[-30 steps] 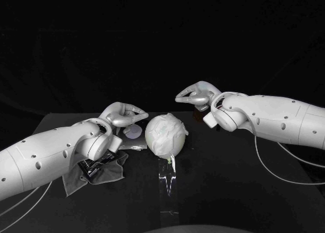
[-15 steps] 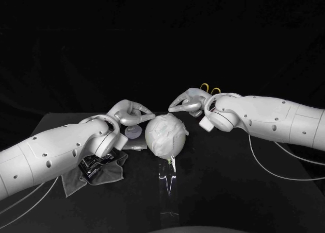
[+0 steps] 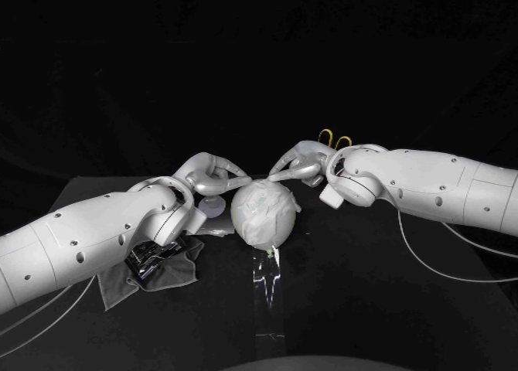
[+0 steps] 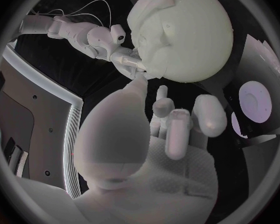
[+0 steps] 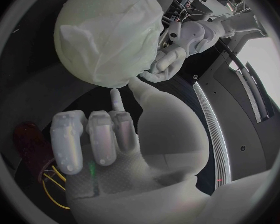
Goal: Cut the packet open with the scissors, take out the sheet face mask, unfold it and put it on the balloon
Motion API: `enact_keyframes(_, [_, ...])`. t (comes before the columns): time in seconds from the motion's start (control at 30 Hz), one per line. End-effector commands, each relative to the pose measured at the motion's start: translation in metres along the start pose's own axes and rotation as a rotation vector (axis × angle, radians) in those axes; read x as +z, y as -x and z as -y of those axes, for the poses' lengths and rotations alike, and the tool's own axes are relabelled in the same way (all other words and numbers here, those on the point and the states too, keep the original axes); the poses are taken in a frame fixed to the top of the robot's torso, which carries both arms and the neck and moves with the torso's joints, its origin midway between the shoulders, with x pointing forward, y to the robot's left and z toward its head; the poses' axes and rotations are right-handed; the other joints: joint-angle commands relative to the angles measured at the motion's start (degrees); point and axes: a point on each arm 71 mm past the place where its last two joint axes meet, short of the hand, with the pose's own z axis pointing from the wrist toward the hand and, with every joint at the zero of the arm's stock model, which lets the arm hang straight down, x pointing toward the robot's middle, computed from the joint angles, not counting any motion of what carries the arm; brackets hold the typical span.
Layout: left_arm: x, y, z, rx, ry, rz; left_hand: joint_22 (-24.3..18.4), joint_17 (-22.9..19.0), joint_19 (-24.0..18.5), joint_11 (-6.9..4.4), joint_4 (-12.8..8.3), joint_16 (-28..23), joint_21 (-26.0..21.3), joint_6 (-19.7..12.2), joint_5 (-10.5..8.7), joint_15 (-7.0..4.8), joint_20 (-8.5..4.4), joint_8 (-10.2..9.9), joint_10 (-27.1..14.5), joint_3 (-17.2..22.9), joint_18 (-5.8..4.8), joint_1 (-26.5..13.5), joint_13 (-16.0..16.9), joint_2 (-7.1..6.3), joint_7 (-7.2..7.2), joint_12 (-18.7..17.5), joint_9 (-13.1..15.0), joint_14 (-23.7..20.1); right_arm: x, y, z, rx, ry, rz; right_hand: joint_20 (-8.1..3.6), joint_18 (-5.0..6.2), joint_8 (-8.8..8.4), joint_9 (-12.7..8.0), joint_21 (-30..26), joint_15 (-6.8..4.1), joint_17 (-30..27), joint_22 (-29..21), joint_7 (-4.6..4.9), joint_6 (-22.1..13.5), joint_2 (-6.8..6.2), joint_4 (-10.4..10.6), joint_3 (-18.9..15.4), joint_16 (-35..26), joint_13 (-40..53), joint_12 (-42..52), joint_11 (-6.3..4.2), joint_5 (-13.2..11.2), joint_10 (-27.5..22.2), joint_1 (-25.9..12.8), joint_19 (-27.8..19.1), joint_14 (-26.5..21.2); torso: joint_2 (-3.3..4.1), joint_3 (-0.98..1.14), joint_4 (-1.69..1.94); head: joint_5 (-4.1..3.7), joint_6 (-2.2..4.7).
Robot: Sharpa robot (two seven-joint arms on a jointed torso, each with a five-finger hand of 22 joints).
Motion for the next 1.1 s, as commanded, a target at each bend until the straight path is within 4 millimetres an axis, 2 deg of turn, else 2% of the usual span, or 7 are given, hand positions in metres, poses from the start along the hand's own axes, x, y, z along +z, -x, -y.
enact_keyframes(0.03, [0.001, -0.002, 0.004, 0.035, -0.008, -0.006, 0.24, 15.05, 0.37, -0.07, 0.0, 0.38, 0.44, 0.39, -0.11, -0.45, 0.1, 0.27, 0.43, -0.43, -0.51, 0.72, 0.15, 0.09, -0.06, 0.28, -0.09, 5.84, -0.001, -0.002, 0.0, -0.014, 0.004, -0.036, 0.05, -0.8, -0.24, 0.02, 0.26, 0.18, 15.07, 15.05, -0.05, 0.4, 0.21, 0.12, -0.48, 0.2, 15.05, 0.21, 0.01, -0.32, 5.98, 0.06, 6.01, 6.09, -0.07, -0.03, -0.05, 0.02, -0.13])
enact_keyframes(0.33, [0.002, -0.002, 0.005, 0.067, 0.0, 0.002, 0.78, 15.05, 0.55, 0.0, -0.03, 0.38, 0.83, 0.24, -0.1, -0.45, 0.05, 0.08, 0.52, -0.87, -0.6, 1.35, 0.04, 0.09, 0.09, 0.27, -0.3, 5.84, 0.003, -0.003, -0.001, -0.015, 0.003, -0.048, -0.01, -0.8, -0.24, 0.07, 0.26, 0.12, 15.07, 15.05, -0.1, 0.79, 0.84, 0.34, -0.63, 0.2, 15.05, 0.21, -0.04, -0.3, 5.98, 0.54, 6.01, 6.09, -0.03, 0.06, 0.03, -0.07, -0.07])
enact_keyframes(0.67, [0.005, -0.003, 0.007, 0.114, 0.012, 0.0, 1.29, 15.05, 0.67, 0.22, -0.17, 0.38, 1.22, -0.23, -0.1, -0.28, 0.15, -0.4, 0.55, -1.41, -0.69, 2.37, -0.11, 0.13, 0.37, 0.19, -0.67, 5.84, 0.008, -0.007, -0.004, -0.017, 0.006, -0.06, -0.05, -0.8, -0.25, 0.1, 0.26, 0.09, 15.07, 15.05, -0.15, 1.11, 1.4, 0.42, -0.66, 0.2, 15.05, 0.21, -0.08, -0.31, 5.98, 1.08, 6.01, 6.09, -0.01, 0.02, 0.04, -0.07, -0.17])
enact_keyframes(0.77, [0.005, -0.004, 0.007, 0.124, 0.014, -0.005, 1.57, 15.05, 0.78, 0.26, -0.24, 0.38, 1.37, -0.22, -0.1, -0.24, 0.19, -0.45, 0.61, -1.51, -0.74, 2.7, -0.07, 0.19, 0.41, 0.21, -0.74, 5.84, 0.009, -0.008, -0.004, -0.017, 0.007, -0.063, -0.06, -0.8, -0.26, 0.1, 0.26, 0.09, 15.07, 15.05, -0.15, 1.2, 1.56, 0.48, -0.67, 0.2, 15.05, 0.21, -0.08, -0.32, 5.98, 1.18, 6.01, 6.09, -0.03, 0.03, 0.04, -0.03, -0.41])
enact_keyframes(1.1, [0.005, -0.008, 0.009, 0.152, 0.019, -0.027, 2.39, 15.05, 1.04, 0.12, -0.71, 0.38, 1.91, 1.09, -0.09, -0.3, 0.24, -0.03, 1.38, -1.52, -0.84, 4.58, 0.63, 0.81, 0.22, 0.6, -0.82, 5.84, 0.012, -0.011, -0.004, -0.015, 0.008, -0.078, -0.11, -0.8, 0.0, 0.27, 0.26, 0.02, 15.07, 15.05, -0.26, 2.35, 2.59, 0.53, -0.55, 0.2, 15.05, 0.21, -0.17, -0.31, 5.98, 2.2, 6.01, 6.09, -0.05, -0.02, -0.01, 0.0, -0.68])
